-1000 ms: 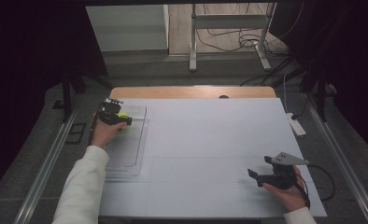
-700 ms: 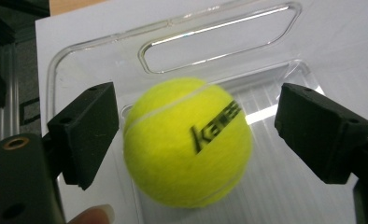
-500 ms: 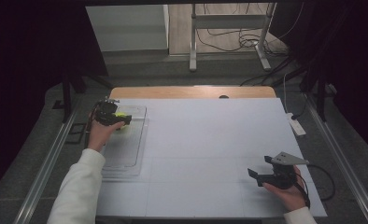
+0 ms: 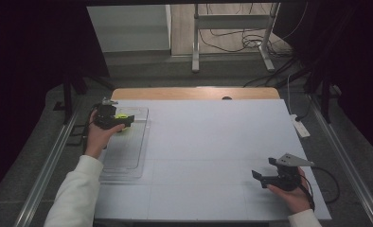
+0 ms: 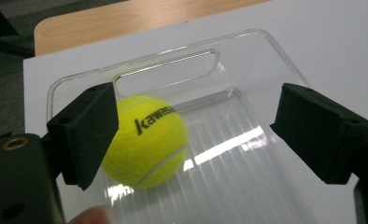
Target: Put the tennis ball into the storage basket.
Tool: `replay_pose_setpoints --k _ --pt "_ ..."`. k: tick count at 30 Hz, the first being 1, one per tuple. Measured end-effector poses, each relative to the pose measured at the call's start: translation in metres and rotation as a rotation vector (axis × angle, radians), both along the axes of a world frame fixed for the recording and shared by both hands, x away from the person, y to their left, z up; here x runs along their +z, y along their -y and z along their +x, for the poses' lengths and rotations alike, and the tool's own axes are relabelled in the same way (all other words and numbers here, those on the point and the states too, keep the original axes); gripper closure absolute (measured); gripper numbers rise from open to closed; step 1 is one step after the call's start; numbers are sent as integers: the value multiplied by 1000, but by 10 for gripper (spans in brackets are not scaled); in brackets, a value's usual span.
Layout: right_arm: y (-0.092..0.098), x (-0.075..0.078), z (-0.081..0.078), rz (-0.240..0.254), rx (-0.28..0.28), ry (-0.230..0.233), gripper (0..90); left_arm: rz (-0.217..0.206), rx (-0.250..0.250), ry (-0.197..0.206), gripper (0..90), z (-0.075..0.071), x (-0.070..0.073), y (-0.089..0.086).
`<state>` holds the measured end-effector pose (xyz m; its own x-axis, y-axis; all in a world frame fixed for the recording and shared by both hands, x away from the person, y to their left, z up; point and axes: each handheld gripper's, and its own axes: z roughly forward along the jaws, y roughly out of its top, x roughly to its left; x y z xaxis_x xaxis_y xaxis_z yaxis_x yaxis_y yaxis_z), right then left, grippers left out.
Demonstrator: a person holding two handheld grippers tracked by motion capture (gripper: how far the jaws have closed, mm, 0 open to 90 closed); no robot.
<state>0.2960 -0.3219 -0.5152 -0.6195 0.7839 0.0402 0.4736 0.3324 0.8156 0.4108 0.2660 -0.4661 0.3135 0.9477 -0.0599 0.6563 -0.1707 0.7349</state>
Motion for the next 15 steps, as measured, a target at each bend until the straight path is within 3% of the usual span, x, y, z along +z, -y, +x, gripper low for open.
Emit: replay_pose_setpoints --k 7,15 --pt "3 0 -1 9 0 0 112 -9 -49 26 149 -11 3 6" --pt "4 1 -4 6 -5 6 113 -82 -131 70 145 -27 8 16"
